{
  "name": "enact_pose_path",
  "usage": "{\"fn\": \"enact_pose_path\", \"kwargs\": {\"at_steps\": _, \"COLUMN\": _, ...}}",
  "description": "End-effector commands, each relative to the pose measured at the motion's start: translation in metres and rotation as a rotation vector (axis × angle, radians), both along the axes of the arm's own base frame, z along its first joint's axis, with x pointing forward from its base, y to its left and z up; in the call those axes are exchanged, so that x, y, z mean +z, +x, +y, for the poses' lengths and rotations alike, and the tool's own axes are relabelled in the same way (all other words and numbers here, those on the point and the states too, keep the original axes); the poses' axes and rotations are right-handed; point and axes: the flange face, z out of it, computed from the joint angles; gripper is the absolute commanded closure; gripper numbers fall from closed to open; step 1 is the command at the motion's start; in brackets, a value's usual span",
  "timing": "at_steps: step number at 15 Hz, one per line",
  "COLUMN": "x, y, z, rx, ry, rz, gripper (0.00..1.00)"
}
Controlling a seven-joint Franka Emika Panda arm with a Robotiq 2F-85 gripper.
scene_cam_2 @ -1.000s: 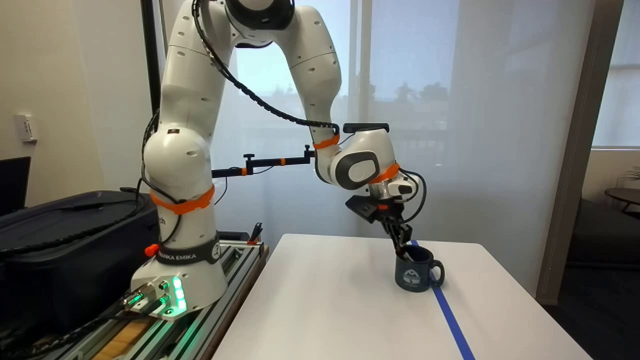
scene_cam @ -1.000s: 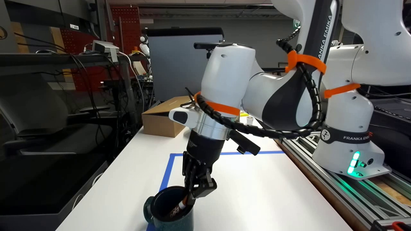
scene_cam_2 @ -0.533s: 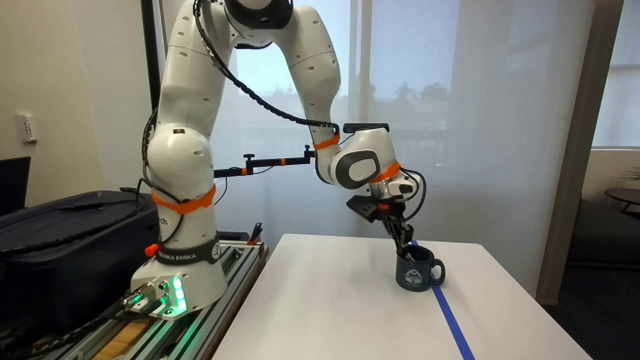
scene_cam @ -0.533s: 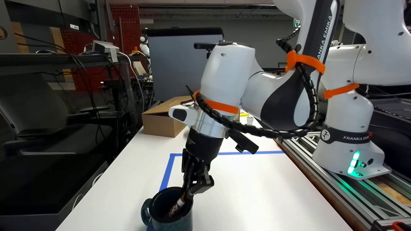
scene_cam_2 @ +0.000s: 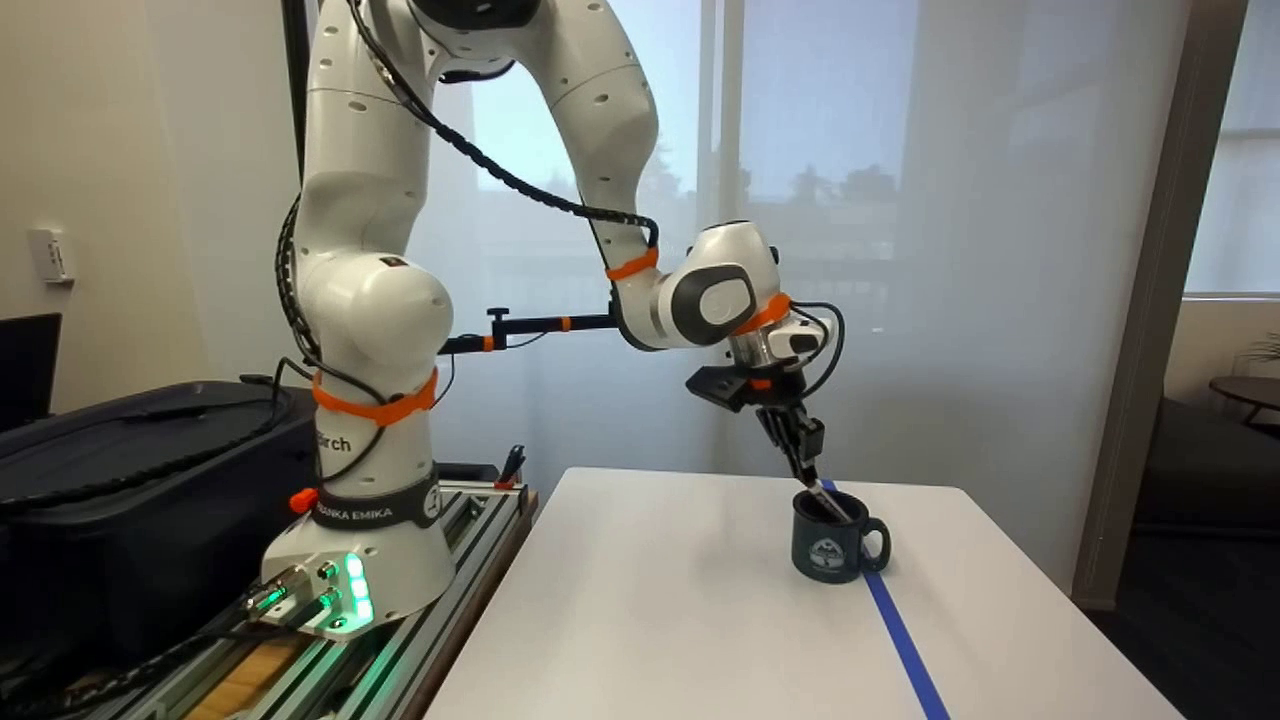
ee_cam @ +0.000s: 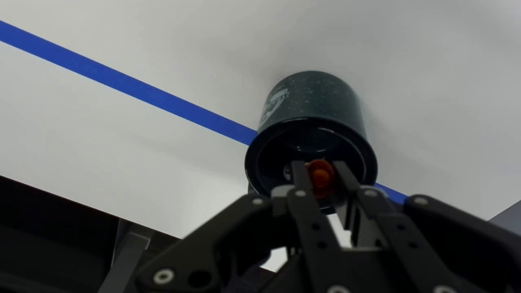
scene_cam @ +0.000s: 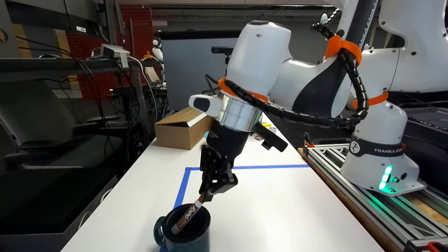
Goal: Remove the red marker from the green mug.
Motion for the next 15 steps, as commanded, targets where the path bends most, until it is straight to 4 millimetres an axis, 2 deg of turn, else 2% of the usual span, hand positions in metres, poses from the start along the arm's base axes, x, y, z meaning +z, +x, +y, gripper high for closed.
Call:
{"fn": "enact_pose_path", "kwargs": {"at_steps": 1, "x": 0.026, "y": -0.025, "z": -0.005, "rx": -0.018, "ry": -0.006, "rz": 0.009, "gripper": 0.95}}
{"fn": "enact_pose_path", "kwargs": {"at_steps": 2, "x": 0.032, "y": -0.030, "z": -0.007, "rx": -0.030, "ry": -0.021, "rz": 0.008, "gripper": 0.95}}
{"fn": "enact_pose_path", "kwargs": {"at_steps": 10, "x": 0.077, "y": -0.112, "z": -0.019, "rx": -0.092, "ry": -0.099, "rz": -0.067, "gripper": 0.95}}
{"fn": "enact_pose_path", "kwargs": {"at_steps": 11, "x": 0.091, "y": -0.089, "z": -0.013, "rx": -0.115, "ry": -0.088, "rz": -0.081, "gripper": 0.95}}
{"fn": "enact_pose_path", "kwargs": {"at_steps": 12, "x": 0.097, "y": -0.091, "z": -0.022, "rx": -0.140, "ry": -0.096, "rz": -0.111, "gripper": 0.95}}
{"fn": "enact_pose_path", "kwargs": {"at_steps": 15, "x": 0.101, "y": -0.078, "z": -0.050, "rx": -0.218, "ry": -0.118, "rz": -0.140, "gripper": 0.95}}
